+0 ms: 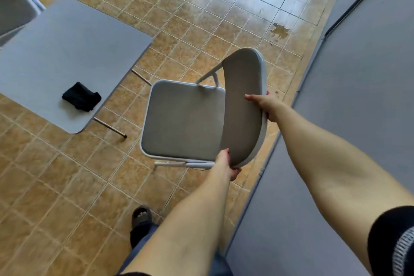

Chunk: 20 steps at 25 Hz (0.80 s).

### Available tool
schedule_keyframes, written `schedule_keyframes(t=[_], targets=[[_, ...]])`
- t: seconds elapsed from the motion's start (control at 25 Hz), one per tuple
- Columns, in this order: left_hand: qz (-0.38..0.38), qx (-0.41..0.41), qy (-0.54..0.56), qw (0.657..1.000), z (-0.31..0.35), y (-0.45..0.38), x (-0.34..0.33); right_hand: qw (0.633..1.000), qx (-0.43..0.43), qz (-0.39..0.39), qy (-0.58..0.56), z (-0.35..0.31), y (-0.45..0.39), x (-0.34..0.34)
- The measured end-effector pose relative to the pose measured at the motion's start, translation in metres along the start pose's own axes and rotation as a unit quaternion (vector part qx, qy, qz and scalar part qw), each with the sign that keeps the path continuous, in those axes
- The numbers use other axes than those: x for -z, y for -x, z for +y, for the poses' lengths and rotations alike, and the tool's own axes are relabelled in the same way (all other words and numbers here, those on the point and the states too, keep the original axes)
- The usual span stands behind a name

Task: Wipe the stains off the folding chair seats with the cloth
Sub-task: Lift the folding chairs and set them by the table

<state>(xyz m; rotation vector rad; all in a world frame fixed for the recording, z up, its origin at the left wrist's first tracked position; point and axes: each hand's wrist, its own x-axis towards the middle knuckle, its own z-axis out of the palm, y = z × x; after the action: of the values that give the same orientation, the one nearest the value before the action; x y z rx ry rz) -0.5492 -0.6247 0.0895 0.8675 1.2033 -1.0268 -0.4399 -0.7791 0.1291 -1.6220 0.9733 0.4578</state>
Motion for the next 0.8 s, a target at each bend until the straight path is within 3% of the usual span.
schedule_keyframes(t=[0.12,0.32,0.8], targets=[[0.029,0.001,0.043,0.999,-0.002,-0.015,-0.009,0.997,-0.011,-0.006,-0.073,0.005,-0.004,0.0],[0.008,0.013,0.085,0.996,-0.001,-0.011,0.01,0.994,-0.017,0.021,-0.102,0.008,0.014,-0.019],[0.09,-0.041,-0.023,0.995,0.055,0.013,0.157,0.98,-0.03,0.09,-0.174,0.029,0.069,-0.141]])
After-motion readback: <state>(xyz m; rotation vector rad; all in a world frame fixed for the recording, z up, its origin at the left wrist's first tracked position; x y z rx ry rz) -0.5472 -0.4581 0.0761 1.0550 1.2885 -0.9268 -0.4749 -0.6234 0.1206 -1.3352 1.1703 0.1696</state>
